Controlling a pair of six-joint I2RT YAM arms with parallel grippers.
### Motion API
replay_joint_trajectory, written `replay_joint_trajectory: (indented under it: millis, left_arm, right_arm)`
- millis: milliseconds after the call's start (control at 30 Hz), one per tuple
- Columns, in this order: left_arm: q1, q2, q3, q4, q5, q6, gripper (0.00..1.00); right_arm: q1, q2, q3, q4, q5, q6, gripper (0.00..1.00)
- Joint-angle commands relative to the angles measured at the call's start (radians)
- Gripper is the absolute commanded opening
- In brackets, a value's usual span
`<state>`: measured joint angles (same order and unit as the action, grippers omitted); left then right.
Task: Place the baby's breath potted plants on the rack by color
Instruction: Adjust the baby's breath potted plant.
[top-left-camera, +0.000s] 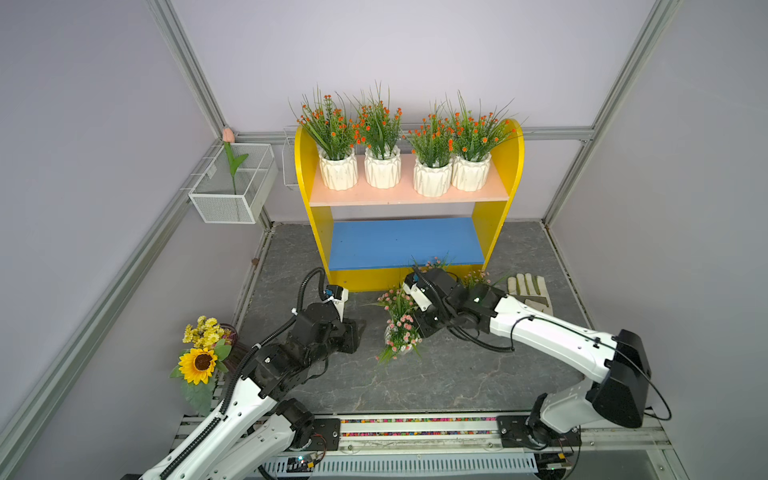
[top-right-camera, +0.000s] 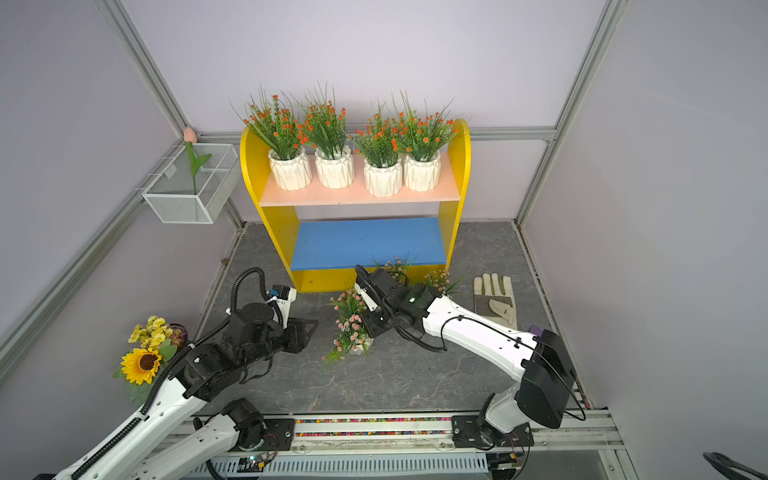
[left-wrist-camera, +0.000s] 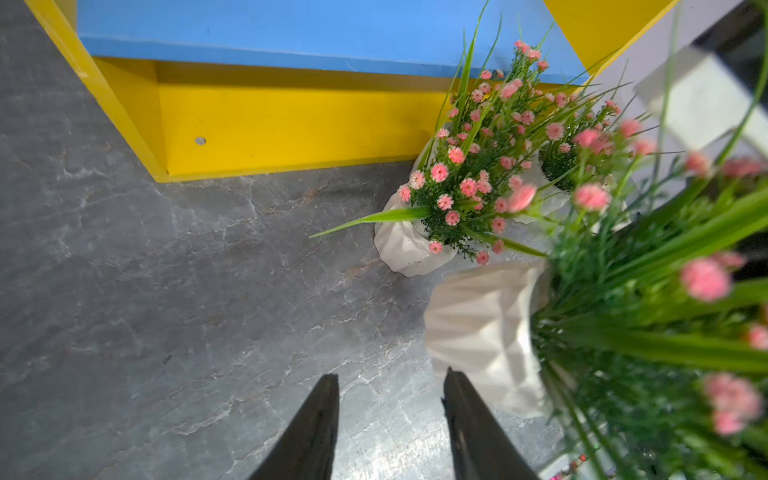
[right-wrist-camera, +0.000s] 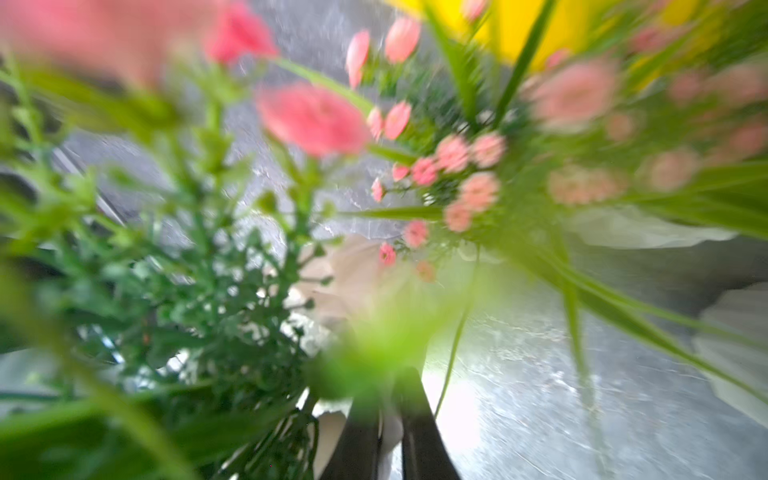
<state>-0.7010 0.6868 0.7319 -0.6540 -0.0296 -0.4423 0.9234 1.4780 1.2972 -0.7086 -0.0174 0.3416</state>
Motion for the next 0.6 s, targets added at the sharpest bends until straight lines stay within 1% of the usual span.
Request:
replay_joint_trajectory:
  millis: [0, 167, 267, 300, 333, 467, 567]
  left_arm:
    - [-0.002, -0.037, -0.037, 0.052, -0.016, -0.005, 0.53]
    - [-0.002, -0.067, -0.103, 0.171, 0.033, -0.012, 0.61]
    - [-0.002, -0.051, -0.114, 0.216, 0.044, -0.006, 0.67]
    - [-0.002, -0.039, -0.109, 0.224, 0.051, 0.000, 0.89]
    - [-0.002, -0.025, -0.103, 0.229, 0.055, 0.006, 1.00]
    - [-0.006, 0.031, -0.085, 0.277, 0.118, 0.048, 1.00]
    - [-0.039, 0.045, -0.079, 0.322, 0.134, 0.096, 1.00]
  right_arm:
    - [-0.037, -0.067, 0.051, -0.074, -0.079, -0.043, 0.07]
    - [-0.097, -0.131, 0.096, -0.147, -0.121, -0.066, 0.07]
    - [-0.131, -0.155, 0.109, -0.173, -0.153, -0.075, 0.07]
    - [-0.137, -0.159, 0.116, -0.184, -0.157, -0.080, 0.07]
    - [-0.141, -0.160, 0.121, -0.193, -0.158, -0.085, 0.07]
    - [-0.159, -0.170, 0.142, -0.218, -0.168, -0.098, 0.07]
    - [-0.176, -0.170, 0.164, -0.241, -0.174, -0.112, 0.07]
